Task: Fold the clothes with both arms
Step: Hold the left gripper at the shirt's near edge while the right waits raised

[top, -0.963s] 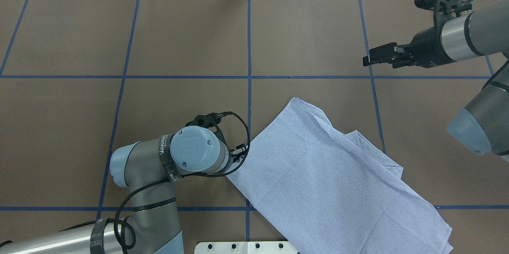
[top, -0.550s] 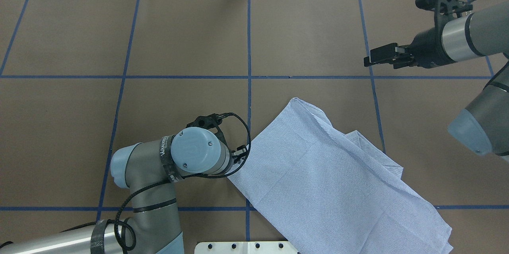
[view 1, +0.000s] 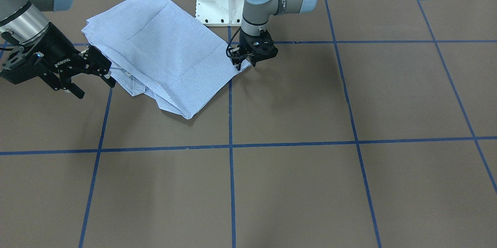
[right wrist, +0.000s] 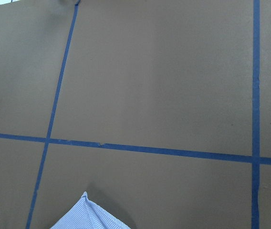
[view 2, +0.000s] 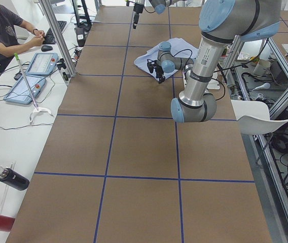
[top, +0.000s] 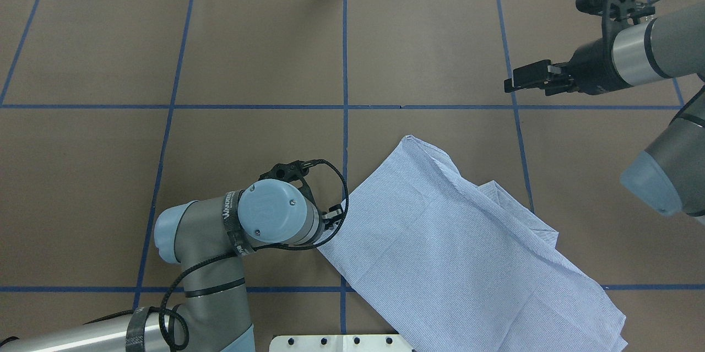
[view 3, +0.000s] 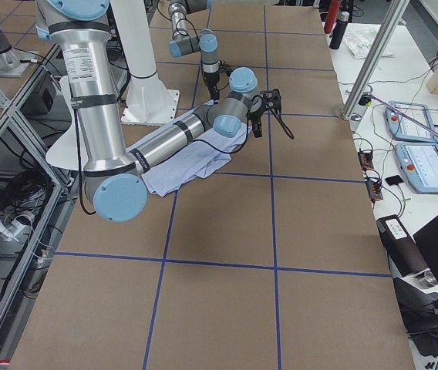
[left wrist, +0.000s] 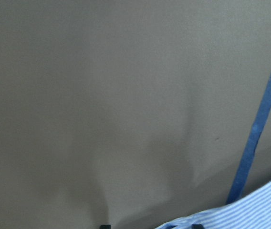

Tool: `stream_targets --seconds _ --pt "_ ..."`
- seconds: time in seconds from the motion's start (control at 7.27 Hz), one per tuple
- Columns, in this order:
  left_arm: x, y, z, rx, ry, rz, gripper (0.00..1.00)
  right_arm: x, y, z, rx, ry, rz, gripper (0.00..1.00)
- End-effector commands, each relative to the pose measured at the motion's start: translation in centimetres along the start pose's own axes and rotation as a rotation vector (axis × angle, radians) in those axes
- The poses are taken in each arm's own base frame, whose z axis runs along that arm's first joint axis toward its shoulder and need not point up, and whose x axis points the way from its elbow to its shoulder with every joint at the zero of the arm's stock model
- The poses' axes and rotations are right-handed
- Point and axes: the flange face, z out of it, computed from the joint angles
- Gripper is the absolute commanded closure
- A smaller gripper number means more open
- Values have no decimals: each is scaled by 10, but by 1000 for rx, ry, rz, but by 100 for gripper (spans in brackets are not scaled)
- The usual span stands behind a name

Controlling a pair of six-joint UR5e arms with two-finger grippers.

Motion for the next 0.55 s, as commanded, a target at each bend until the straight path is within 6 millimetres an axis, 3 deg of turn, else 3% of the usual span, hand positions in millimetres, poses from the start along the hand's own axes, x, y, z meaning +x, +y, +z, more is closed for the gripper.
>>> stream_targets --seconds 0.0,0.41 --pt "1 5 -1 -2 4 8 64 1 0 1 0 2 1 0" --pt "5 8 -8 -18 15 12 100 2 0 1 -1 3 2 0"
